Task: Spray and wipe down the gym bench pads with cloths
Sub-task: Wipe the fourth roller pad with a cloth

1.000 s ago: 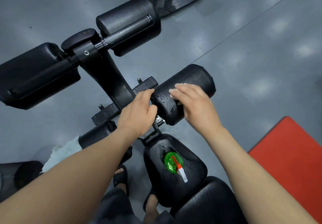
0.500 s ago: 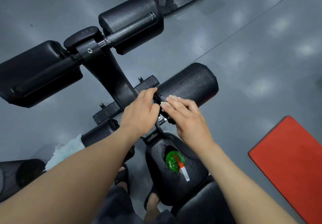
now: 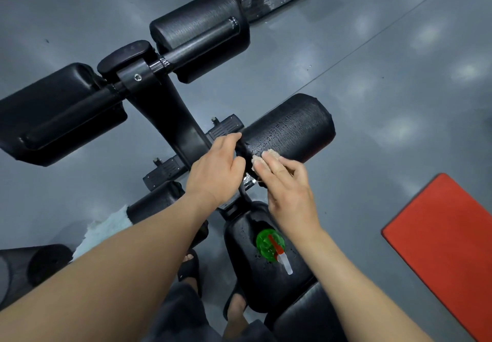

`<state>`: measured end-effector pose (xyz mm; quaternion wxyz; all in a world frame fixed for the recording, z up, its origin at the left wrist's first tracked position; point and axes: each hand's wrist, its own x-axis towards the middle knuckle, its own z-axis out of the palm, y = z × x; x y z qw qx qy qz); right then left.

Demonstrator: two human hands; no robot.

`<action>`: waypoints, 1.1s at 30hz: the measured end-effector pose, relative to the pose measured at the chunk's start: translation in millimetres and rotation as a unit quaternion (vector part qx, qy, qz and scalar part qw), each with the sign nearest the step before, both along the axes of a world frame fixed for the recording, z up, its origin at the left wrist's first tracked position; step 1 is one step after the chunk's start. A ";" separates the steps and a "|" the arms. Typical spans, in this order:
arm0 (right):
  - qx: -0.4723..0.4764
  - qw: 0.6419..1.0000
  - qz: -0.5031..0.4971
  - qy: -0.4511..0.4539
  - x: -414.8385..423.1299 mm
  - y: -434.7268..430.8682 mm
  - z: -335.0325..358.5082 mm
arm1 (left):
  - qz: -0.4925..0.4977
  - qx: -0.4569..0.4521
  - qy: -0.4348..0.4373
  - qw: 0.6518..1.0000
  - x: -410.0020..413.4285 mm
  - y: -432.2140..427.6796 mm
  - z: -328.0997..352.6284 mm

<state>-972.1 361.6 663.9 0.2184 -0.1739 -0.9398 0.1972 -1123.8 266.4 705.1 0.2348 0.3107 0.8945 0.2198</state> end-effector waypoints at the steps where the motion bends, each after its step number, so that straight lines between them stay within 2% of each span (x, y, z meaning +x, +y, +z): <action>1: 0.003 1.000 0.003 0.007 -2.8 2.6 2.3 | 0.000 0.000 0.000 1.000 -0.5 0.0 0.0; 6: 0.052 0.998 0.037 -0.016 -33.3 31.5 14.5 | -0.004 0.001 -0.001 1.000 0.2 0.1 0.2; 9: 0.064 0.997 -0.029 -0.026 -47.6 65.7 15.8 | -0.003 0.001 0.004 1.000 0.3 0.3 0.7; 13: 0.031 0.991 -0.131 -0.020 -43.3 95.1 10.9 | -0.005 0.006 0.006 1.000 1.1 -0.3 -1.3; 19: 0.009 0.987 -0.160 0.007 -27.4 80.3 5.5 | -0.006 -0.006 0.014 1.000 -0.3 0.2 -2.1; 22: -0.002 0.992 -0.128 0.011 -21.4 54.9 5.8 | -0.003 -0.007 0.009 1.000 -0.7 0.9 -2.1; 28: 0.038 0.999 0.032 0.000 -15.9 26.7 3.7 | 0.002 -0.003 0.006 1.000 -0.5 1.3 -2.5; 30: 0.059 0.998 0.022 -0.012 -25.0 46.1 5.6 | 0.005 -0.004 0.004 1.000 0.0 0.7 -1.9; 33: 0.056 0.996 -0.068 -0.019 -38.5 88.8 7.2 | 0.006 -0.003 -0.003 1.000 1.0 0.3 -0.5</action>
